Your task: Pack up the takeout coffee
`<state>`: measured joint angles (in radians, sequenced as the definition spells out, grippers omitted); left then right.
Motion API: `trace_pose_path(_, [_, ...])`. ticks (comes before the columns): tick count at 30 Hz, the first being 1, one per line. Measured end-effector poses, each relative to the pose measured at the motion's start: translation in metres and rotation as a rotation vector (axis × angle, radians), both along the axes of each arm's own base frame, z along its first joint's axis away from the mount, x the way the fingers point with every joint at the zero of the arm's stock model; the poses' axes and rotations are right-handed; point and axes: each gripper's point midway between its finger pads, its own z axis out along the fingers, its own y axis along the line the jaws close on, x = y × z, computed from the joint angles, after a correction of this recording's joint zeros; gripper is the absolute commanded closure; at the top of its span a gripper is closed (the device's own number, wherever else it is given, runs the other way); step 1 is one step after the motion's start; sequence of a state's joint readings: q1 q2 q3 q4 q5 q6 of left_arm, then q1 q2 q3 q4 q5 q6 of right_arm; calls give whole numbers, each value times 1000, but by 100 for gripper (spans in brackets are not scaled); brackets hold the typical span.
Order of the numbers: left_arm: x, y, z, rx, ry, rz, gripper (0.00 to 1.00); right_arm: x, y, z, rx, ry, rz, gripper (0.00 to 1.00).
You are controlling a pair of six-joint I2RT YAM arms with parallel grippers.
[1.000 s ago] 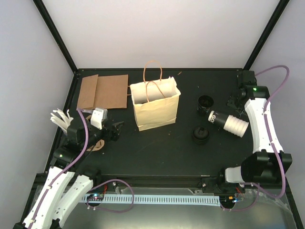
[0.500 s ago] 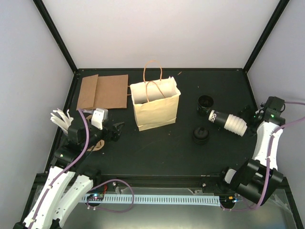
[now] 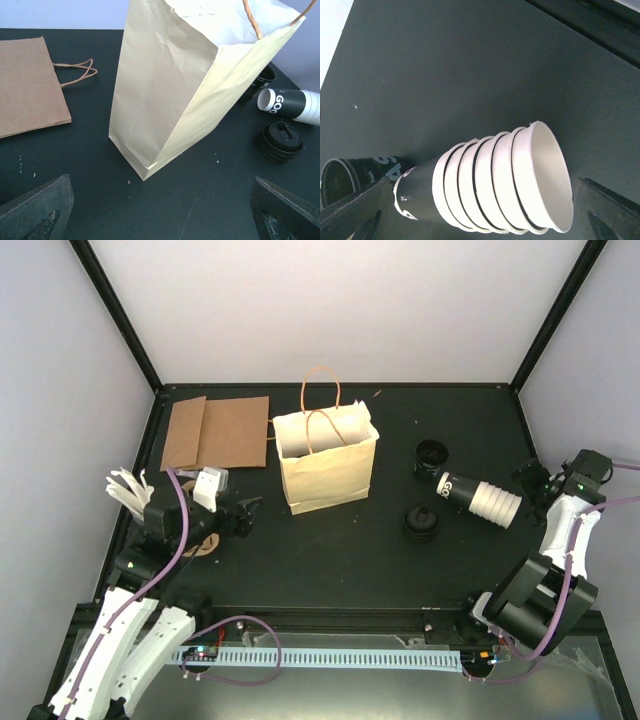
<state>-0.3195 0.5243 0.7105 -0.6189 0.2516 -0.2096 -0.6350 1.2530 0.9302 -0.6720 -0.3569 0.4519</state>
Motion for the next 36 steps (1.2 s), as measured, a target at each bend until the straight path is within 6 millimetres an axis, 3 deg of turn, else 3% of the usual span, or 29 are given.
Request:
trace_pose_path(7, [0, 0, 0, 0, -2, -1, 1, -4, -3, -16, -17, 16, -16, 0])
trace_pose_path(15, [0, -1, 1, -3, -7, -4, 1, -2, 25, -58, 137, 13, 64, 5])
trace_pose_path(21, [0, -1, 1, -4, -5, -7, 1, 10, 41, -51, 196, -82, 159, 32])
trace_pose_path(24, [0, -1, 1, -4, -5, -8, 1, 13, 46, -47, 205, -112, 192, 40])
trace_pose_path(36, [0, -2, 1, -5, -4, -11, 1, 17, 58, -48, 250, -188, 241, 44])
